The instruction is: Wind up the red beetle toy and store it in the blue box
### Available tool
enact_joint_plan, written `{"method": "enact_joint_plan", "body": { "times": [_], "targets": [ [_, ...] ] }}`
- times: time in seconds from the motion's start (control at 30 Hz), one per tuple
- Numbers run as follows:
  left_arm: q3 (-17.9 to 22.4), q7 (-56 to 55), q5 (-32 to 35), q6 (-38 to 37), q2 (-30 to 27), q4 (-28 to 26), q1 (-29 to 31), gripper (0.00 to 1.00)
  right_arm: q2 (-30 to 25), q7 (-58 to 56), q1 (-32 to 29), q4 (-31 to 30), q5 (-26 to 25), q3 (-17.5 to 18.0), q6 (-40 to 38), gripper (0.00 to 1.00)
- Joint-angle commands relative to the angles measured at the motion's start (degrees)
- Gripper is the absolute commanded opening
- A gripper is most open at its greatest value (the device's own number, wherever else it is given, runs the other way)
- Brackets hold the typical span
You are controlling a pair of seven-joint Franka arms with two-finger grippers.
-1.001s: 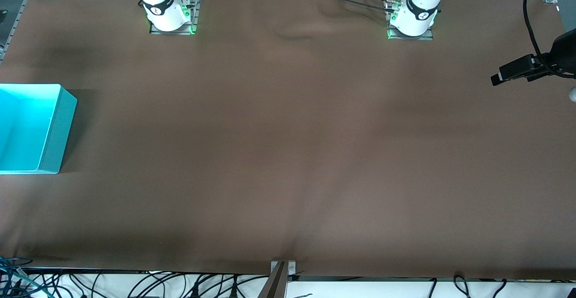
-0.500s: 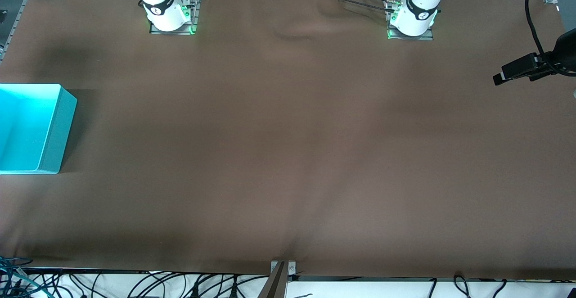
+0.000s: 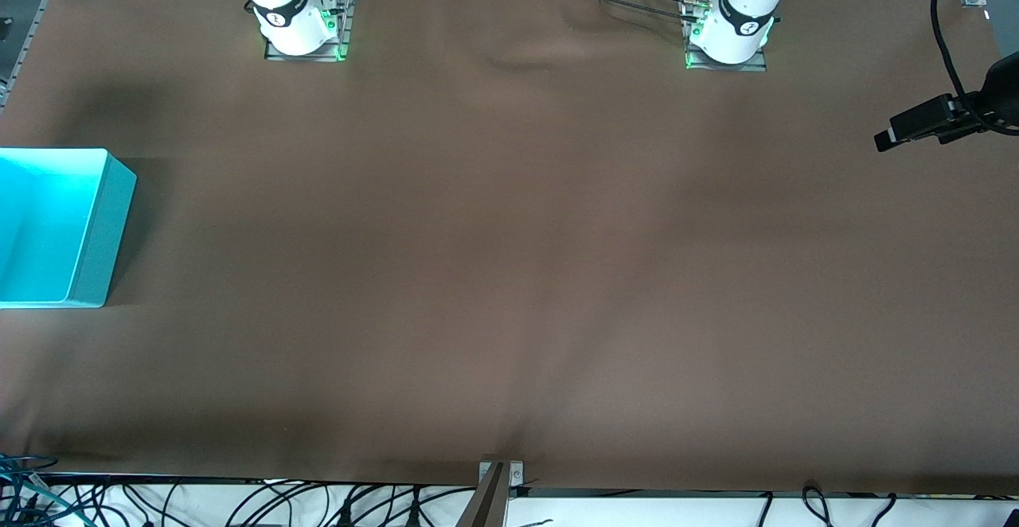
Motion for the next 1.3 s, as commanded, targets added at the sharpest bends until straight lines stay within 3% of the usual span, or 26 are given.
{"method": "enact_joint_plan", "body": {
  "times": [0.0,1.27],
  "targets": [
    [-0.33,0.47,0.37,-0.19,0.03,0.99,0.62,1.0,0.82,2.21,0.55,2.51,0.25,-0.33,-1.41,0.0],
    [-0.24,0.39,-0.16,1.39,0.12,1.61,1.59,1.0,0.46,15.21,12.5,4.79,-1.42,0.11,-7.47,0.0]
  ]
}}
